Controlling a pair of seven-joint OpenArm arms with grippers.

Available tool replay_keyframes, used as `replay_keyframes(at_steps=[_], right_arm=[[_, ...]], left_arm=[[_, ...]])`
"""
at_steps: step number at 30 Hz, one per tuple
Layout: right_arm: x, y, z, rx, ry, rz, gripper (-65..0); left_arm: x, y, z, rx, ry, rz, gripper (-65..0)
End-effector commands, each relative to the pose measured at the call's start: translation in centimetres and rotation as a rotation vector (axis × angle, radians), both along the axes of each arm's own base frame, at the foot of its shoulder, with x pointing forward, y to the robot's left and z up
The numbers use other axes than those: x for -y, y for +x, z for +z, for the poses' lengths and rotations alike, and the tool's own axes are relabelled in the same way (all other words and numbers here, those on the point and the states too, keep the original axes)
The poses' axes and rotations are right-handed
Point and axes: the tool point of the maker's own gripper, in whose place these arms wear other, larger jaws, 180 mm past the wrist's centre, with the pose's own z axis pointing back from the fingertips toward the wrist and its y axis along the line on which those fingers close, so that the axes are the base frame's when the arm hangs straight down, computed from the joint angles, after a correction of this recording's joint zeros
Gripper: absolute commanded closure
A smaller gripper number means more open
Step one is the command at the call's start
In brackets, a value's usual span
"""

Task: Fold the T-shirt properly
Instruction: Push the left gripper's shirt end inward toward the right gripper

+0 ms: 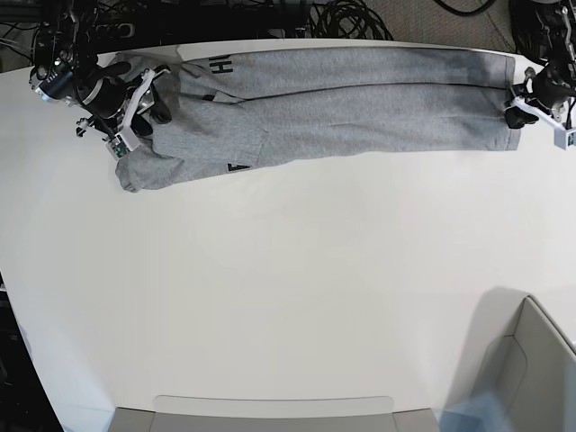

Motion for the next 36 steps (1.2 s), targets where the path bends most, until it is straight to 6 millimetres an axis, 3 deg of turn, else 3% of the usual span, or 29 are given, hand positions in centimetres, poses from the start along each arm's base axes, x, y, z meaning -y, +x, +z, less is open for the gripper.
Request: replay_keyframes(at_steps=[1, 4, 8, 11, 13, 17, 24, 28, 32, 36], right_arm=[[0.1, 0.7, 1.0, 0.039, 0.005, 0.01, -24.0], [0.2, 0.9, 1.2, 0.047, -0.001, 0.008, -24.0], [0.8, 1.1, 1.3, 0.049, -0.024, 0.02, -24.0], [0.9, 1.1, 1.4, 0.051, -0.026, 0.021, -24.0], [0.9, 1.5, 1.6, 0.06, -0.027, 0.021, -24.0], [0.8, 1.5, 1.6, 0.061, -0.026, 0.022, -24.0], [0.8, 1.5, 1.6, 0.062, -0.026, 0.022, -24.0], [0.9, 1.6, 1.6, 0.063, -0.027, 0.021, -24.0], [1.0, 1.6, 1.7, 0.063, -0.028, 0.018, -24.0], [1.0, 1.8, 1.8, 0.07, -0.028, 0.019, -24.0]], left_arm=[[-0.8, -0.3, -0.3, -0.015, 0.015, 0.002, -20.5], [-2.2, -0.7, -2.0, -0.039, 0.017, 0.054, -20.5], [-2.5, -1.4, -2.5, -0.056, 0.024, 0.063, -20.4], [-3.0, -2.9, -4.4, -0.123, 0.049, 0.069, -20.4], [-3.0, -3.1, -4.7, -0.123, 0.063, 0.062, -19.1], [-2.1, -3.6, -5.9, -0.153, 0.048, 0.04, -18.4], [4.1, -4.7, -8.9, -0.233, -0.032, -0.13, -18.2], [8.4, -4.8, -8.9, -0.222, -0.114, -0.241, -11.2], [8.3, -6.2, -9.6, -0.274, -0.129, -0.228, 0.0], [6.3, -7.6, -11.1, -0.327, -0.126, -0.155, 0.0]])
